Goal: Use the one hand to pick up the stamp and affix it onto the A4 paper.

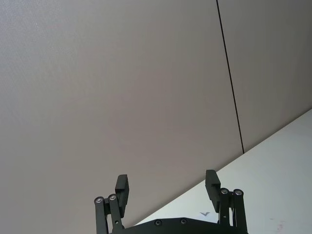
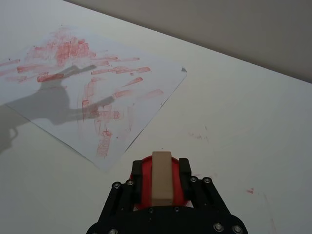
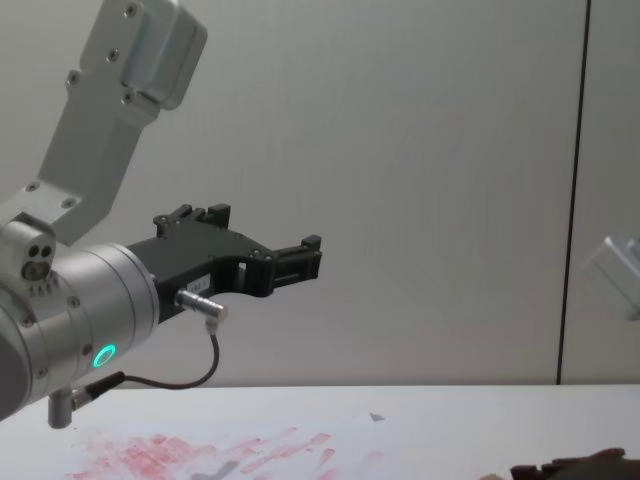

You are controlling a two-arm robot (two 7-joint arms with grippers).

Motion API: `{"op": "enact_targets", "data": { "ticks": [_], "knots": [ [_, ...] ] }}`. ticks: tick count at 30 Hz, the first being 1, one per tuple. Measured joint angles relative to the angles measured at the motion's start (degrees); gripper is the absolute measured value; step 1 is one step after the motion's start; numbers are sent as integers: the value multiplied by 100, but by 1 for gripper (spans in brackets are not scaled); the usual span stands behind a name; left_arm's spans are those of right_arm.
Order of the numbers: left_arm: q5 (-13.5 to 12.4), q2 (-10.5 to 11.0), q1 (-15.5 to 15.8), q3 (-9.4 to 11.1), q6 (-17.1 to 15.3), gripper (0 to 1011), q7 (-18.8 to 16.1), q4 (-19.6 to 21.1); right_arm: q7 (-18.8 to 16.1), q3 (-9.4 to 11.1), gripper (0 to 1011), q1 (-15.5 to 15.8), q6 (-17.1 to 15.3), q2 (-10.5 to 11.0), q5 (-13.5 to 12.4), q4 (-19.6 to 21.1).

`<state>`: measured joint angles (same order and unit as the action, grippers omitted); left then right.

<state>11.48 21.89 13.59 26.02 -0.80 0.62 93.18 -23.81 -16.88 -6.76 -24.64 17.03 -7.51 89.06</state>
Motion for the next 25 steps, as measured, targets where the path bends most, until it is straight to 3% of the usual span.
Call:
{"op": "enact_targets", "data": {
  "ticks": [16, 21, 25],
  "knots": [
    [0, 0, 0, 0, 0, 1001, 0, 0, -1, 0, 910, 10, -7, 14, 10, -7],
    [0, 0, 0, 0, 0, 1001, 0, 0, -1, 0, 998, 12, -7, 16, 12, -7],
    [0, 0, 0, 0, 0, 1002, 0, 0, -1, 0, 1001, 14, -7, 18, 12, -7]
  ]
}}
